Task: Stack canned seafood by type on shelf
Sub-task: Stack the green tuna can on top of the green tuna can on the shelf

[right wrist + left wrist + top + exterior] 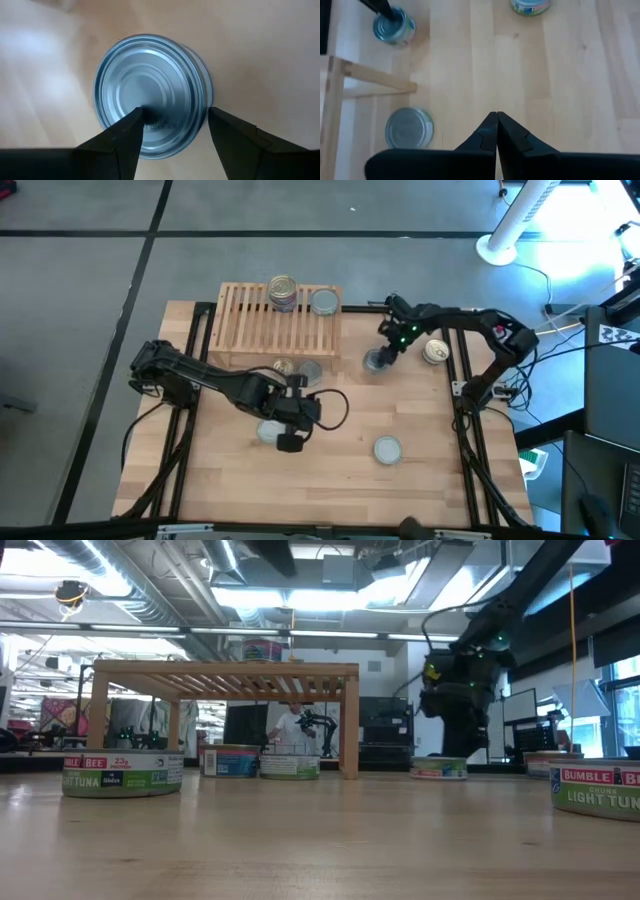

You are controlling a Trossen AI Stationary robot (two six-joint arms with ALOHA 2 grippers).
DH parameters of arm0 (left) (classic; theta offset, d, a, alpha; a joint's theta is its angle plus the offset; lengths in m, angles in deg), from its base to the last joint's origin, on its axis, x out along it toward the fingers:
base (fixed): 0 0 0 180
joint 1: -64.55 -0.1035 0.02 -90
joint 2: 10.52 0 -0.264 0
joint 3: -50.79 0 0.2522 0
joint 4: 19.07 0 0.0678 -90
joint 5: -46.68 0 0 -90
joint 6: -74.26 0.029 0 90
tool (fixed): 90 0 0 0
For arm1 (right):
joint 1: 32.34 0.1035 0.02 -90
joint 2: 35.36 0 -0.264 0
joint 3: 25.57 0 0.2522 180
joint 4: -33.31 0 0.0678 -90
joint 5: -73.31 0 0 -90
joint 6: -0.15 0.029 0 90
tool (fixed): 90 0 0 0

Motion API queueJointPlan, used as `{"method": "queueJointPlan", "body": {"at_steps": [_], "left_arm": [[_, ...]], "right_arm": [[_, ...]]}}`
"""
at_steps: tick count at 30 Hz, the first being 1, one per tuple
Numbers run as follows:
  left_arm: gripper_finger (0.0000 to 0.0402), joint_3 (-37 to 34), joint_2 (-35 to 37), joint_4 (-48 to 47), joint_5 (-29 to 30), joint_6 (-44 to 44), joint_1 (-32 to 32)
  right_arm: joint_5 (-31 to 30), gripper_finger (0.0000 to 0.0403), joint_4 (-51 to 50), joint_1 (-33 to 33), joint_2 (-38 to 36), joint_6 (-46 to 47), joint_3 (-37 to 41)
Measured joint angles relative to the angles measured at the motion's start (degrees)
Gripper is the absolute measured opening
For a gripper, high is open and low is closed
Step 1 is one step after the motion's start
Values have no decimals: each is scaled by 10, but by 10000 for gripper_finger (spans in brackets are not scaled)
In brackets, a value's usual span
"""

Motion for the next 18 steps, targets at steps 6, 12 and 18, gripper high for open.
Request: {"method": "queueJointPlan", "body": {"at_steps": [6, 12, 18], "left_arm": [[1, 0, -47, 31, 9, 42, -10], [2, 0, -98, 57, 9, 98, -20], [10, 0, -144, 128, 8, 131, -24]], "right_arm": [[3, 223, 20, 89, 1, 39, 1], [0, 223, 34, 169, 1, 81, 1], [-10, 223, 59, 230, 2, 115, 2]]}}
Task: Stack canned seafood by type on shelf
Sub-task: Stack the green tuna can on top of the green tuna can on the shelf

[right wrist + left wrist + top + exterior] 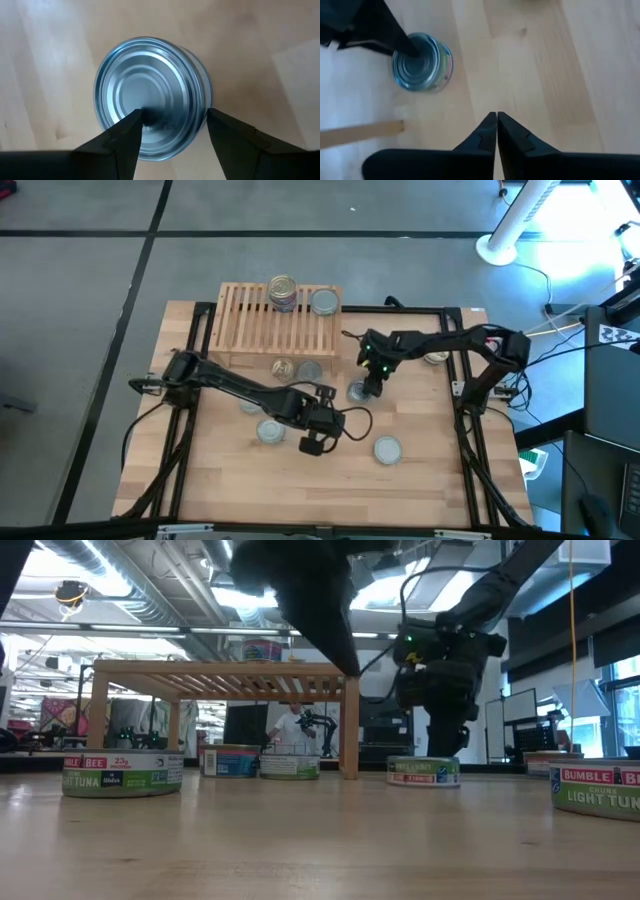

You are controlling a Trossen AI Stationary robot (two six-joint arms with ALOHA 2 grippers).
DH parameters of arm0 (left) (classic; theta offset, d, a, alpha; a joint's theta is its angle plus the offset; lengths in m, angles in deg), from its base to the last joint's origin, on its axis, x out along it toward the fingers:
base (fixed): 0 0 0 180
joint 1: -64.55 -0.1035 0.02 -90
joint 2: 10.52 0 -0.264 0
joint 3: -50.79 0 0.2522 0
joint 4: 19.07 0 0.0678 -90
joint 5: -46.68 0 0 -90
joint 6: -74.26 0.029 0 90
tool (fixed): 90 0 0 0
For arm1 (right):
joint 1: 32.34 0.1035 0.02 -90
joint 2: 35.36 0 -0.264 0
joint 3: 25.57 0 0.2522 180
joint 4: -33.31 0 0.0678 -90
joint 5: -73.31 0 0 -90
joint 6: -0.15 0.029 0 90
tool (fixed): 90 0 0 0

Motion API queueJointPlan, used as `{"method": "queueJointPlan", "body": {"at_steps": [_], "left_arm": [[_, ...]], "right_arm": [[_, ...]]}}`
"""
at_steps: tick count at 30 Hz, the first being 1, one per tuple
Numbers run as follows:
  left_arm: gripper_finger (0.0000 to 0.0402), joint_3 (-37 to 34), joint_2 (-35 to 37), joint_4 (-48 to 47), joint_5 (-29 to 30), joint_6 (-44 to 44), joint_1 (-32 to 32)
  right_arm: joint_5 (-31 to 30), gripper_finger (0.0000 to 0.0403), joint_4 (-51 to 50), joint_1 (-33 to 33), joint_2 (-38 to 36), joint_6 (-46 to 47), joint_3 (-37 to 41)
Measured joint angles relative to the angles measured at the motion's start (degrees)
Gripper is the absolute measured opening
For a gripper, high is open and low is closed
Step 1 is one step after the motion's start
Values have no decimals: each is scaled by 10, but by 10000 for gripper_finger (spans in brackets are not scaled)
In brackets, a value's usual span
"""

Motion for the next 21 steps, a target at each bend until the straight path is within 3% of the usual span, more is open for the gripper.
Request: {"method": "queueJointPlan", "body": {"at_steps": [11, 21], "left_arm": [[127, 0, -62, 73, 5, 40, -3], [165, 0, -108, 140, 18, 143, -6]], "right_arm": [[-7, 223, 18, 65, 0, 28, 0], [-11, 223, 20, 76, 0, 57, 0]]}}
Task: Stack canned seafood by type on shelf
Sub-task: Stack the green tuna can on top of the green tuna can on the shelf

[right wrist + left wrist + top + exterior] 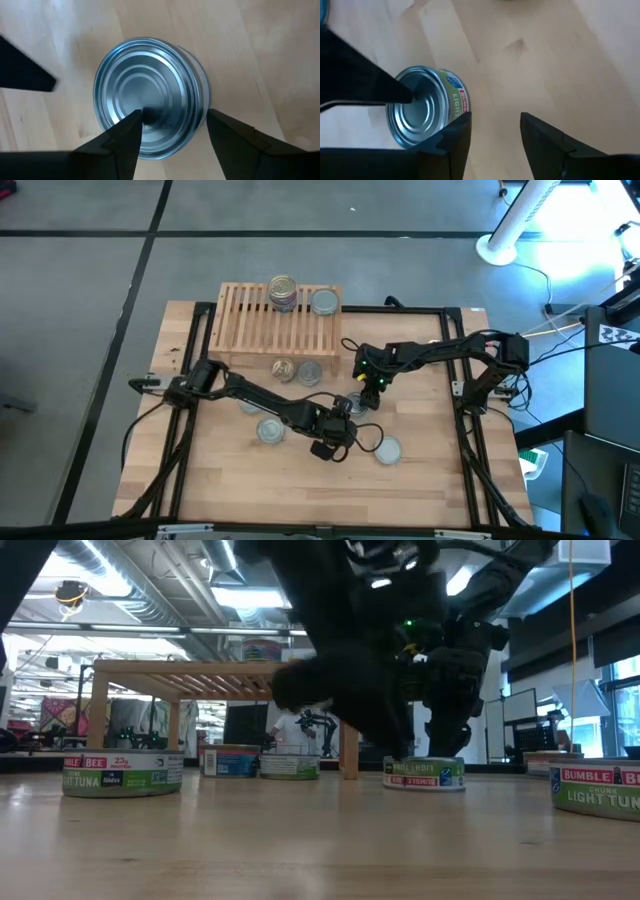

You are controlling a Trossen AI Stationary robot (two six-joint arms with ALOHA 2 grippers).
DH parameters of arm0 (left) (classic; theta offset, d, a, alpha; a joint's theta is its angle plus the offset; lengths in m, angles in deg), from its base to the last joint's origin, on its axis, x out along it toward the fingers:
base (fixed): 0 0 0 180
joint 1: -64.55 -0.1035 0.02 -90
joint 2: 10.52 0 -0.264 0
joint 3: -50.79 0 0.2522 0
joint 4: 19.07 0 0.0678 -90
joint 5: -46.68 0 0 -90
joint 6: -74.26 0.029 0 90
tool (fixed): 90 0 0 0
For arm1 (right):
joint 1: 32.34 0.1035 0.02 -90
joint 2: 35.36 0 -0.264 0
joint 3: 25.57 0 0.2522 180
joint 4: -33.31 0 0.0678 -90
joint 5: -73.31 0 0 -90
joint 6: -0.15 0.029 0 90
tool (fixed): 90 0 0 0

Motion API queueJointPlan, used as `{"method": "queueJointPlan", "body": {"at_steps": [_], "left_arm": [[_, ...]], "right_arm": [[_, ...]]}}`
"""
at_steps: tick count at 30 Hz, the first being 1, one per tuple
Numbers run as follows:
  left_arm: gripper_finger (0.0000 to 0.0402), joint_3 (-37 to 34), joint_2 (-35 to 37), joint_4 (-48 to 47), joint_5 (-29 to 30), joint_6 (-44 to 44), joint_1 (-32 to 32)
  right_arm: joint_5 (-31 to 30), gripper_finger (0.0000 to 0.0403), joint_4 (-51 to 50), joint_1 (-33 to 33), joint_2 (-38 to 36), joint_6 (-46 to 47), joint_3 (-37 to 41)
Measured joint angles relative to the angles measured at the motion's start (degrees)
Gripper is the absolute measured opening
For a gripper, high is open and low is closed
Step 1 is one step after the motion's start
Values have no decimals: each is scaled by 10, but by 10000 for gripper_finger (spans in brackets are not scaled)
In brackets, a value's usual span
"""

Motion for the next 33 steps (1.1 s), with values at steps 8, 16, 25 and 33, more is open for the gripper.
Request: {"method": "queueJointPlan", "body": {"at_steps": [8, 16, 25, 33], "left_arm": [[168, 0, -13, 5, 61, 55, -1], [169, 0, -13, 19, 74, 53, -2], [169, 0, -13, 40, 76, 45, -17], [169, 0, -13, 50, 61, 21, -32]], "right_arm": [[0, 223, -5, -1, 0, 0, 0], [7, 223, -7, -2, 0, -2, 0], [10, 223, -3, -1, 0, -2, 0], [10, 223, -2, -1, 0, -2, 0]]}}
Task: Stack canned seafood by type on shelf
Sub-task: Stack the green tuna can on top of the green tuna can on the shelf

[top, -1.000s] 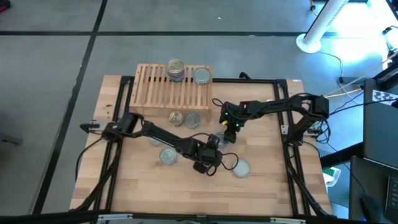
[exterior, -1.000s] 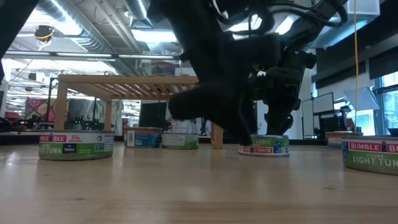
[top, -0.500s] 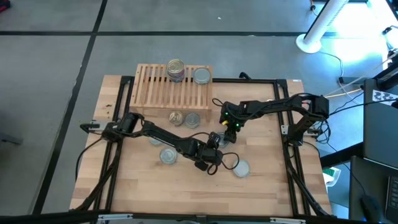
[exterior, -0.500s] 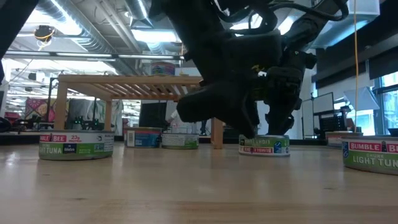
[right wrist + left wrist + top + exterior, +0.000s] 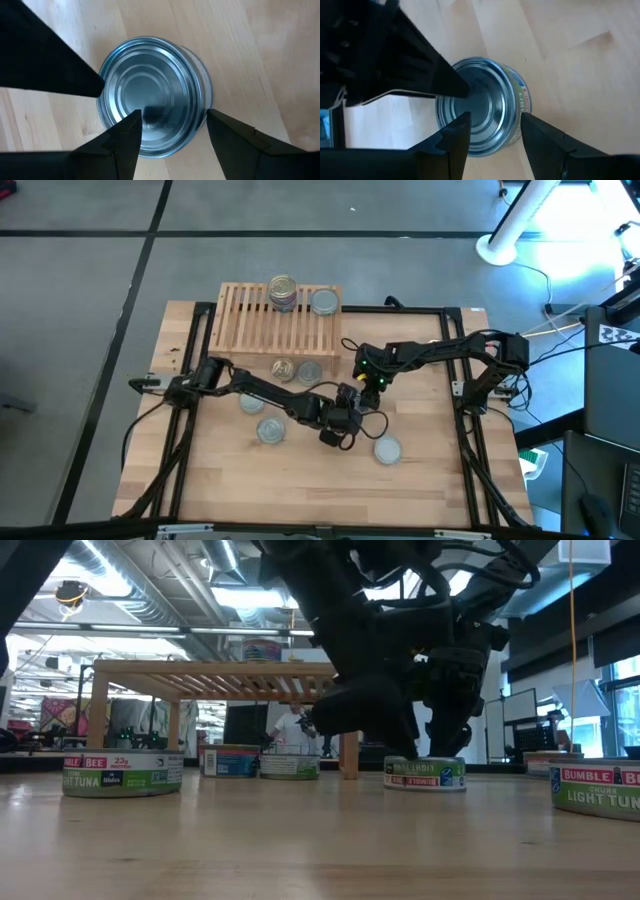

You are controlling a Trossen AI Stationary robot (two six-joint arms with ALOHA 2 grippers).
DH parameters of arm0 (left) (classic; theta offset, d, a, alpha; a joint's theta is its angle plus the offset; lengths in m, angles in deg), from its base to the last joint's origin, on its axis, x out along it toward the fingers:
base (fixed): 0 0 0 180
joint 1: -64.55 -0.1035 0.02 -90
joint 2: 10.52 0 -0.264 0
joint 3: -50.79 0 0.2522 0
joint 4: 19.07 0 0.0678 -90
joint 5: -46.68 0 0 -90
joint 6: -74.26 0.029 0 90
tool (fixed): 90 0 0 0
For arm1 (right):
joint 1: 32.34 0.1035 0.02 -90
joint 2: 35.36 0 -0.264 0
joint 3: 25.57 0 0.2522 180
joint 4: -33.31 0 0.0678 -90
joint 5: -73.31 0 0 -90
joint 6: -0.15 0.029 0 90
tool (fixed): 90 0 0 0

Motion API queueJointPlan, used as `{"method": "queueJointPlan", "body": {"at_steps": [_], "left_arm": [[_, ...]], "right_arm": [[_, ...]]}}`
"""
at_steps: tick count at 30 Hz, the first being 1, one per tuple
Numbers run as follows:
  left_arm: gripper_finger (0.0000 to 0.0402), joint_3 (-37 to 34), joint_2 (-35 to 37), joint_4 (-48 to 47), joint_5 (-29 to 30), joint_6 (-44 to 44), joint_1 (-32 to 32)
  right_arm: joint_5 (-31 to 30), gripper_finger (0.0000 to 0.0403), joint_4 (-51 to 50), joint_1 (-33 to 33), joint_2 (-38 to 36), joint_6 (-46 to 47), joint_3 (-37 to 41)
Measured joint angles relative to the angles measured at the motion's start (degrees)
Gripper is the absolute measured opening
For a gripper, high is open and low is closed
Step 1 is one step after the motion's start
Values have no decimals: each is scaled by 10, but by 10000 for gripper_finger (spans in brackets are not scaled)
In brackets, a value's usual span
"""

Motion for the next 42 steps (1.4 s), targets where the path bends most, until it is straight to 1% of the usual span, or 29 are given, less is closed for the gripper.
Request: {"method": "queueJointPlan", "body": {"at_steps": [4, 10, 12, 15, 17, 23, 29, 35, 42], "left_arm": [[169, 0, -1, -7, -17, -7, 2], [169, 1, -24, 3, -15, -1, 3], [169, 2, -35, 9, 2, 15, 2], [169, 2, -44, 18, 72, 25, 8], [169, 0, -46, 24, 99, 32, 9], [169, -1, -43, 70, 109, 62, 10], [169, -1, -43, 79, 114, 69, 11], [168, 5, -42, 79, 136, 78, 17], [143, 7, -42, 83, 160, 88, 25]], "right_arm": [[0, 223, 0, 0, 0, 0, 0], [0, 223, 1, 0, 0, 0, 0], [0, 223, 0, -1, -1, 0, 0], [-4, 223, 0, -1, -1, -1, 0], [-2, 223, 0, -1, -1, -1, 0], [4, 223, -1, -1, -1, -5, 0], [9, 223, -2, -1, -1, -13, 0], [15, 223, -5, -1, -1, -15, 0], [17, 223, -5, -1, -1, -24, -1]]}}
